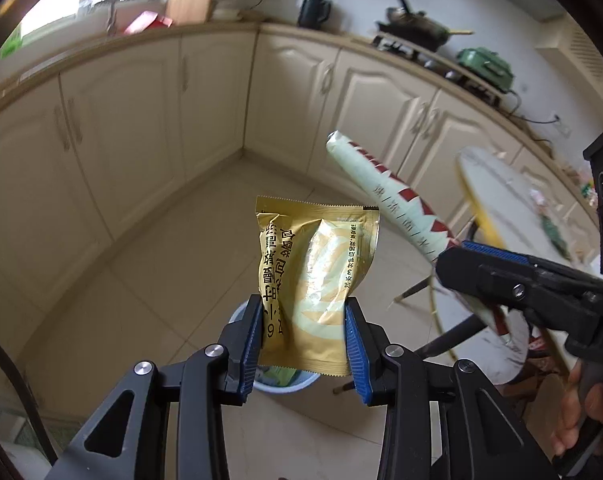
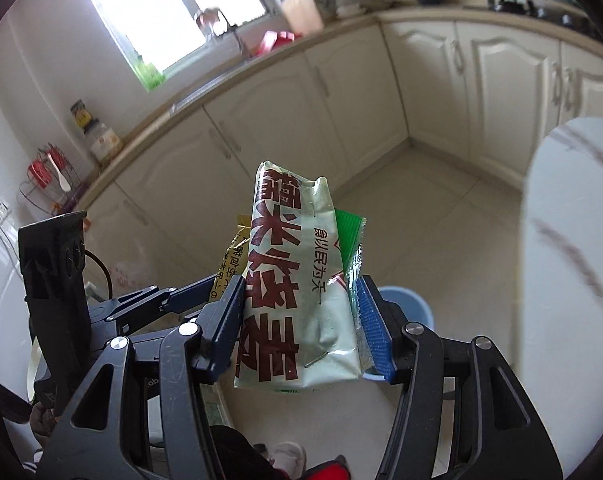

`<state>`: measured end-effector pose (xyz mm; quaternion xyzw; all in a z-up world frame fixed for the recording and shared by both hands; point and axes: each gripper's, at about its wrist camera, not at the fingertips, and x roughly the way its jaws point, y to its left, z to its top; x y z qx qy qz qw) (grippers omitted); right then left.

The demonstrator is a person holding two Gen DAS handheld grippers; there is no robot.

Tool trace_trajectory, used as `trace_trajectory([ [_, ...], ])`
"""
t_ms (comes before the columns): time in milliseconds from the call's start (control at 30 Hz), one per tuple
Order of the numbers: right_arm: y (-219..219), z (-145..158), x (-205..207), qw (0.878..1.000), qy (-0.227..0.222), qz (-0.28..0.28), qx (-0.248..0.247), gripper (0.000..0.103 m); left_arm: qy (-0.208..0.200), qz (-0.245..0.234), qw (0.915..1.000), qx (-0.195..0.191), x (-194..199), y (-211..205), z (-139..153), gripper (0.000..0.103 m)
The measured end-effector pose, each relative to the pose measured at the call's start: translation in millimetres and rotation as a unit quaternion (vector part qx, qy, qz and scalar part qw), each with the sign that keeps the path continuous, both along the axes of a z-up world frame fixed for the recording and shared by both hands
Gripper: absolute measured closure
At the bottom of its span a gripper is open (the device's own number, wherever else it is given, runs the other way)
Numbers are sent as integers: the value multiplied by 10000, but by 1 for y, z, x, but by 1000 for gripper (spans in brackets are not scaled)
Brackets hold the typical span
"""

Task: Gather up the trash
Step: 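Carry the gold sachet and white-red bag over the blue bucket, then open both tools over the bucket to drop the sachet and bag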

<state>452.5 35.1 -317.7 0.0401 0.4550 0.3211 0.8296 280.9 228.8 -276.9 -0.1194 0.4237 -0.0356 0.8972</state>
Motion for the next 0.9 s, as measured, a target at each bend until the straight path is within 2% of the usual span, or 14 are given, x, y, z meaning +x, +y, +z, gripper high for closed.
trace_trajectory([
  [200, 36, -108, 38, 9958, 835, 4, -379, 49, 847, 142, 9961, -187, 23, 28, -87, 68],
  [367, 35, -184, 69, 9884, 1379, -192, -609, 49, 1468, 63, 9883, -411, 42, 35, -155, 68],
  [500, 28, -241, 94, 9805, 1818, -360, -652, 47, 1822, 53, 9822, -447, 53, 38, -191, 68],
  [633, 25, -273, 112, 9753, 2021, -523, -718, 44, 2126, 93, 9764, -357, 63, 40, -216, 67],
  [700, 19, -281, 117, 9736, 2066, -606, -754, 30, 2211, 80, 9744, -412, 70, 45, -225, 67],
  [900, 10, -277, 129, 9751, 2006, -621, -707, 24, 2264, 239, 9733, -308, 106, 33, -222, 53],
])
